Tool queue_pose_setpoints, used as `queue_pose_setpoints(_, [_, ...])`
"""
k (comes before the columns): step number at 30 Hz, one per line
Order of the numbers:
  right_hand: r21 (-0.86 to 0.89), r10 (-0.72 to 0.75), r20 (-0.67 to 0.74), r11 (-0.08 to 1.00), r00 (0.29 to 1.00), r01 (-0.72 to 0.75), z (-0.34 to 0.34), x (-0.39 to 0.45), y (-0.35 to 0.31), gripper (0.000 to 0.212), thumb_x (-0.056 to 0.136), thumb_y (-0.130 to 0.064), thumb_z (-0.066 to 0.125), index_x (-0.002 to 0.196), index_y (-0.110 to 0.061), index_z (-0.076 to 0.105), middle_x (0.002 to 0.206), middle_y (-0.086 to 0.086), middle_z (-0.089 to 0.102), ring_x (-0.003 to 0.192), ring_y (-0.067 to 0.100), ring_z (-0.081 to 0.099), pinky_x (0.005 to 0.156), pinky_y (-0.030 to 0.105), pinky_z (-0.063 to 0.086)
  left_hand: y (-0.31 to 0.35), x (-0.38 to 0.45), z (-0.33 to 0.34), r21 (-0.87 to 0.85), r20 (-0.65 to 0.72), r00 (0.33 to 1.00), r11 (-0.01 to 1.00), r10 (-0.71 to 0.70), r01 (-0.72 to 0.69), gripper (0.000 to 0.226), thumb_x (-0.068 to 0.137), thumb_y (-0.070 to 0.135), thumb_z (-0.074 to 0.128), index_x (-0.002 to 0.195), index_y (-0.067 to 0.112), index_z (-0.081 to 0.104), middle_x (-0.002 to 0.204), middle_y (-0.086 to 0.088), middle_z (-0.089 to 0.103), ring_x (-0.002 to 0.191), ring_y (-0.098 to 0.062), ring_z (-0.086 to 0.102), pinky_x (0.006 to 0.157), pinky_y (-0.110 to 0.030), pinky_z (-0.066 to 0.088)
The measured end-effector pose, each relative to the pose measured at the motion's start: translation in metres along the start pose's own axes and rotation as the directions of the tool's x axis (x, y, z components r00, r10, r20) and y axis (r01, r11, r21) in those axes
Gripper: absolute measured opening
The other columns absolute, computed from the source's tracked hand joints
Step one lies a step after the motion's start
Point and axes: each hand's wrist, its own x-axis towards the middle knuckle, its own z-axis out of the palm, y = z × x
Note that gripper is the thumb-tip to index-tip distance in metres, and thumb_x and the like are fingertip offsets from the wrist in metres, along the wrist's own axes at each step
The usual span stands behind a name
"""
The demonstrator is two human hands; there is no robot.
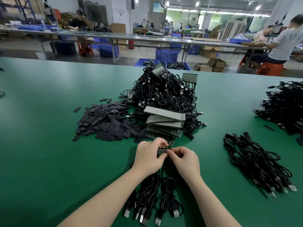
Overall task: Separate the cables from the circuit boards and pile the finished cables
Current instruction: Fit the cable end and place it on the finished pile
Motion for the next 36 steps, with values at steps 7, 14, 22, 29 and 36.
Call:
queue_pose_setpoints(7, [-0.032, -0.04, -0.041, 0.999, 0.998, 0.038, 0.002, -0.002, 0.002, 0.022, 0.084, -0.04, 0.073, 0.065, -0.039, 0.063, 0.067, -0.017, 0.068, 0.07, 0.001, 0.064, 0.069, 0.029, 0.052, 0.0, -0.001, 0.002, 0.014, -0.004, 1.0, 1.0, -0.001, 0.001, 0.028, 0.081, 0.034, 0.065, 0.101, 0.042, 0.047, 0.098, 0.022, 0.062, 0.099, 0.003, 0.057, 0.095, -0.024, 0.026])
queue_pose_setpoints(14, [-0.045, -0.054, -0.032, 0.998, 0.998, 0.053, 0.001, -0.003, 0.001, 0.024, 0.085, -0.041, 0.073, 0.065, -0.041, 0.061, 0.067, -0.018, 0.067, 0.07, 0.0, 0.063, 0.07, 0.029, 0.05, -0.001, -0.001, 0.003, 0.034, 0.012, 1.0, 0.999, 0.016, -0.016, 0.027, 0.084, 0.034, 0.063, 0.107, 0.039, 0.051, 0.102, 0.021, 0.062, 0.103, 0.002, 0.055, 0.093, -0.02, 0.019])
queue_pose_setpoints(22, [0.03, 0.014, 0.112, 0.999, 0.994, -0.017, -0.012, 0.001, -0.008, 0.016, 0.085, -0.042, 0.076, 0.071, -0.034, 0.075, 0.067, -0.017, 0.072, 0.062, -0.006, 0.062, 0.06, 0.019, 0.046, -0.002, 0.003, -0.001, -0.022, 0.073, 0.997, 1.0, -0.006, 0.007, 0.035, 0.08, 0.038, 0.054, 0.115, 0.04, 0.05, 0.102, 0.023, 0.058, 0.105, 0.002, 0.052, 0.095, -0.025, 0.023])
queue_pose_setpoints(29, [-0.106, 0.081, 0.184, 0.992, 0.98, -0.062, -0.016, 0.012, -0.02, 0.018, 0.084, -0.041, 0.076, 0.073, -0.027, 0.072, 0.069, -0.007, 0.071, 0.059, 0.005, 0.058, 0.052, 0.02, 0.041, -0.001, 0.009, -0.001, -0.017, 0.121, 0.989, 0.996, -0.087, 0.09, 0.036, 0.083, 0.031, 0.062, 0.114, 0.04, 0.047, 0.107, 0.016, 0.064, 0.109, -0.003, 0.057, 0.101, -0.033, 0.027])
queue_pose_setpoints(36, [-0.133, 0.111, 0.13, 0.987, 0.985, -0.094, -0.006, 0.01, -0.022, 0.02, 0.086, -0.039, 0.074, 0.072, -0.027, 0.067, 0.074, -0.007, 0.07, 0.07, 0.012, 0.062, 0.063, 0.027, 0.048, -0.001, 0.009, 0.002, -0.009, 0.083, 0.986, 0.989, -0.145, 0.146, 0.033, 0.083, 0.031, 0.064, 0.113, 0.038, 0.051, 0.107, 0.014, 0.068, 0.108, -0.004, 0.058, 0.098, -0.027, 0.025])
